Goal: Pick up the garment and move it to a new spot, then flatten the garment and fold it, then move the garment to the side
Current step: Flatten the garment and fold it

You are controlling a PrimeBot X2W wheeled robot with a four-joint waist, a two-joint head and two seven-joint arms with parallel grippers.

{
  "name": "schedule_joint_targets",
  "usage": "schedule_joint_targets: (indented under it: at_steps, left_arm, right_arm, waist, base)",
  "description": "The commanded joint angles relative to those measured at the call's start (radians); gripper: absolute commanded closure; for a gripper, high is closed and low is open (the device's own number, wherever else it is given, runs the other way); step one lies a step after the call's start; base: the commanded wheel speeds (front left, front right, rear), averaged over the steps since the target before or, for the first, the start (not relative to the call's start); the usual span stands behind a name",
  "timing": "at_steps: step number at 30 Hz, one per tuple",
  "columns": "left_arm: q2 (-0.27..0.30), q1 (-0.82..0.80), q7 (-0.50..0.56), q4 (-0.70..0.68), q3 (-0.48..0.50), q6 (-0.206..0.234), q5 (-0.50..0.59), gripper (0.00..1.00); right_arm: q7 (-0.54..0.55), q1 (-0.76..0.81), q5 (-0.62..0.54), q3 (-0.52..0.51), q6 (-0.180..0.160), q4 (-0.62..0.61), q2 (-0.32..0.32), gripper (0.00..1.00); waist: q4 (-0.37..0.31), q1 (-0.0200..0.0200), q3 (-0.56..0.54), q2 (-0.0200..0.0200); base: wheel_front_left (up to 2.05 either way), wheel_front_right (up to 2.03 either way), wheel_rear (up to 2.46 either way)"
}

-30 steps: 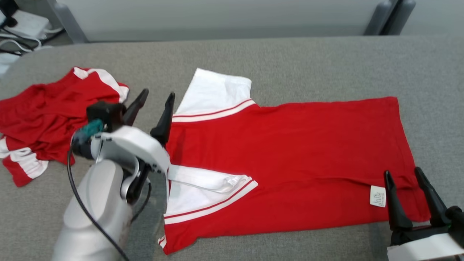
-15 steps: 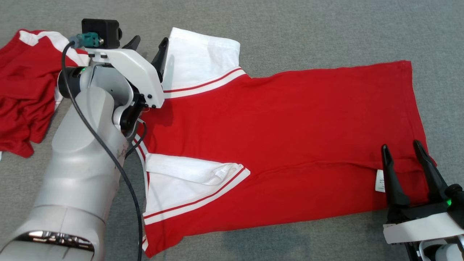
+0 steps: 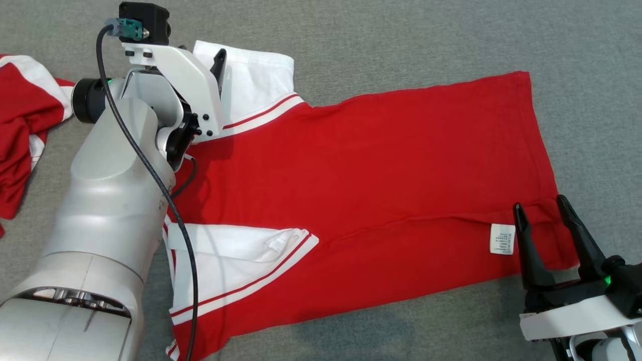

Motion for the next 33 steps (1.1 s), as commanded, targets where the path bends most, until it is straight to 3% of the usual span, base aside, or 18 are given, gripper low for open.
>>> schedule_joint_targets:
  at_steps: [1,17,19,21,24,26,33]
  left_arm:
    - [0.039,-0.044,-0.02,0.001,0.008,0.007,0.01,0.0]
    - [0.072,-0.13,-0.077,0.105,-0.036,0.03,0.04,0.0]
    - [0.072,-0.134,-0.075,0.111,-0.041,0.03,0.04,0.2]
    - [0.068,-0.136,-0.076,0.115,-0.043,0.028,0.038,0.6]
    - [0.07,-0.136,-0.086,0.12,-0.047,0.025,0.035,0.74]
    - [0.071,-0.135,-0.086,0.124,-0.047,0.023,0.031,0.98]
    - [0.064,-0.137,-0.072,0.131,-0.051,0.006,0.015,1.0]
  right_arm:
    - [-0.014,0.001,-0.001,0.021,0.0,-0.016,-0.021,0.0]
    - [-0.014,0.002,0.005,0.022,0.0,-0.038,-0.02,0.0]
    - [-0.014,0.0,0.005,0.02,0.0,-0.038,-0.019,0.0]
    - [-0.014,-0.003,0.003,0.018,0.0,-0.036,-0.018,0.0]
    - [-0.014,-0.009,0.003,0.025,0.0,-0.03,-0.016,0.0]
    - [-0.014,-0.012,0.004,0.029,0.0,-0.028,-0.017,0.0]
    - [-0.014,-0.015,0.008,0.021,0.0,-0.033,-0.025,0.0]
  waist:
    - [-0.012,0.0,0.0,0.0]
    - [-0.053,0.0,0.063,0.0]
    - [-0.05,0.0,0.068,0.0]
    - [-0.047,0.0,0.07,0.0]
    - [-0.045,0.0,0.068,0.0]
    - [-0.046,0.0,0.067,0.0]
    - [-0.048,0.0,0.076,0.0]
  base:
    - [0.0,0.0,0.0]
    - [0.0,0.0,0.0]
    - [0.0,0.0,0.0]
    - [0.0,0.0,0.0]
    - [0.0,0.0,0.0]
    - [0.0,0.0,0.0]
    - [0.0,0.0,0.0]
